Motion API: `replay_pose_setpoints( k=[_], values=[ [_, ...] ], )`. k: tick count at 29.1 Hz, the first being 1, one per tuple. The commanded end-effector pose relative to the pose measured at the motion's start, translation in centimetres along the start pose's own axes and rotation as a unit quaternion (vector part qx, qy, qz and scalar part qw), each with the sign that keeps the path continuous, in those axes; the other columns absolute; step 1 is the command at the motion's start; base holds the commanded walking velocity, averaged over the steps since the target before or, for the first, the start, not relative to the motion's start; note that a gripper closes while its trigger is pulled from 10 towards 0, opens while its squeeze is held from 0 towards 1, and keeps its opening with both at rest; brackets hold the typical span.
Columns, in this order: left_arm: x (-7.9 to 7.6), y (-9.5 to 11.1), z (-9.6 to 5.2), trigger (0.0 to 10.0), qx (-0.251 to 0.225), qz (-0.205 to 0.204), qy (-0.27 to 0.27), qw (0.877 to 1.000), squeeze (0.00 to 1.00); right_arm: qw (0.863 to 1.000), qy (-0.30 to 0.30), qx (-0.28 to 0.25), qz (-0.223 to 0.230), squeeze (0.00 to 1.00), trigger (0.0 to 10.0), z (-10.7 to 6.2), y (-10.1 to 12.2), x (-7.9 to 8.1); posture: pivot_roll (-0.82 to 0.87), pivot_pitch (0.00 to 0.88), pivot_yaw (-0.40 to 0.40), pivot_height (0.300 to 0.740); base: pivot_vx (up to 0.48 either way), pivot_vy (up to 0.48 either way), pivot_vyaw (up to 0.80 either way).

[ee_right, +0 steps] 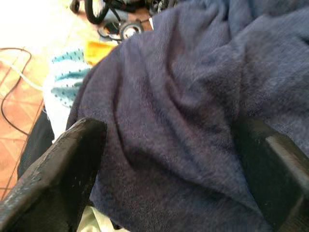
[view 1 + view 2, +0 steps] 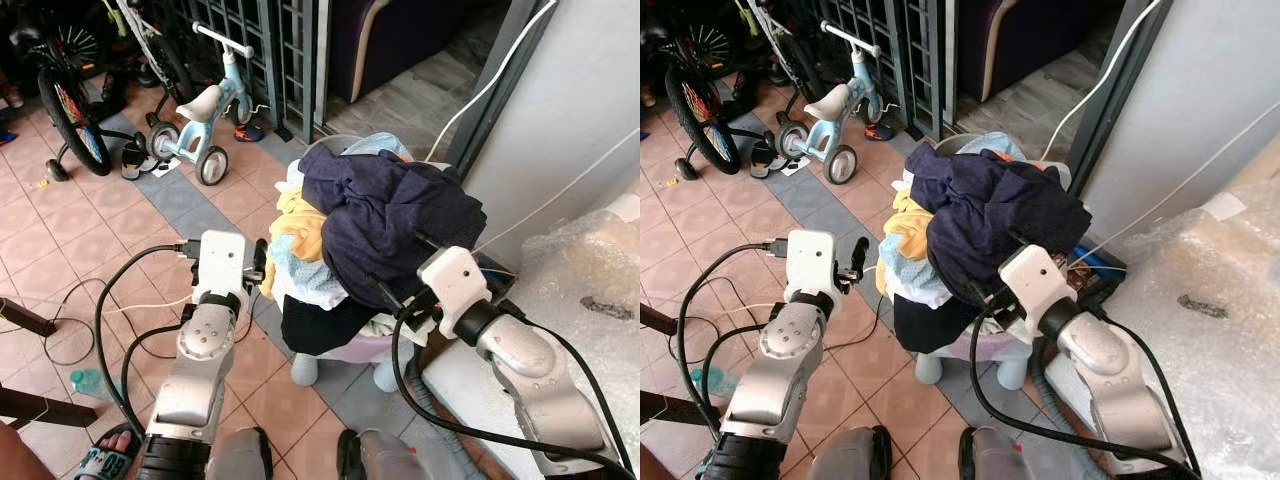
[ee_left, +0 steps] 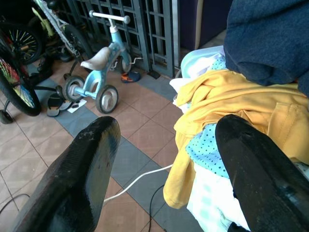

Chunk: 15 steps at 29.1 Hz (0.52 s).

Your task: Clothes washing

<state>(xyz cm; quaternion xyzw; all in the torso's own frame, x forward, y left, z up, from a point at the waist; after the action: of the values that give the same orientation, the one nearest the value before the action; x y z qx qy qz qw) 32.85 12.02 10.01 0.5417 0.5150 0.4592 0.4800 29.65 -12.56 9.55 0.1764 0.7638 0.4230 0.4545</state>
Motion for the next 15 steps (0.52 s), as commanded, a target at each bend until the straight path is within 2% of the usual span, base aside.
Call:
replay_pose_setpoints(
  k=[1,2,3,8,15],
  values=[
    [0.4,-0.1,-0.2,10.0,0.002,0.003,0.01,1.0,0.0,0.999,0.014,0.011,-0.031,0.0,4.7,0.8,-0.4,1.1,-0.04,0.136,0.006,0.74,0.0,0.0,0.0],
    [0.6,-0.1,-0.2,10.0,0.002,0.002,0.013,1.0,0.0,0.999,0.022,0.018,-0.045,0.0,2.6,1.0,-0.6,1.6,-0.04,0.136,0.003,0.74,0.0,0.0,0.0],
    [0.7,-0.1,-0.3,10.0,0.002,0.002,0.015,1.0,0.0,0.998,0.028,0.02,-0.053,0.0,0.0,1.2,-0.7,1.9,-0.04,0.136,0.003,0.74,0.0,0.0,0.0],
    [0.8,-0.1,-0.2,10.0,0.003,0.001,0.017,1.0,0.0,0.998,0.025,0.022,-0.057,0.0,0.0,1.8,-0.7,2.2,-0.04,0.134,0.001,0.74,0.0,0.0,0.0],
    [0.3,-0.1,0.0,10.0,0.002,0.001,0.009,1.0,0.0,0.997,-0.022,0.048,-0.062,0.0,0.0,1.7,-2.0,0.5,-0.05,0.13,0.004,0.74,0.0,0.0,0.0]
  ],
)
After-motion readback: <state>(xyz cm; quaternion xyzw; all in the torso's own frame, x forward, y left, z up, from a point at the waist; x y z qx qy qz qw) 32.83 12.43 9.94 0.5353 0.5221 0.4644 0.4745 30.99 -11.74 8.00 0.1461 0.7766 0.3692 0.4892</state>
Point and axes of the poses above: a point about 5 cm out from each wrist's last joint towards the gripper, its own z axis pointing out of the wrist towards the gripper, its own y axis along the axis of the wrist's last joint, x = y × z, the point moved 5 cm from there along z, pointing out of the wrist towards the gripper, and after that the axes turned 7 degrees about -z, right-handed, at the moved point
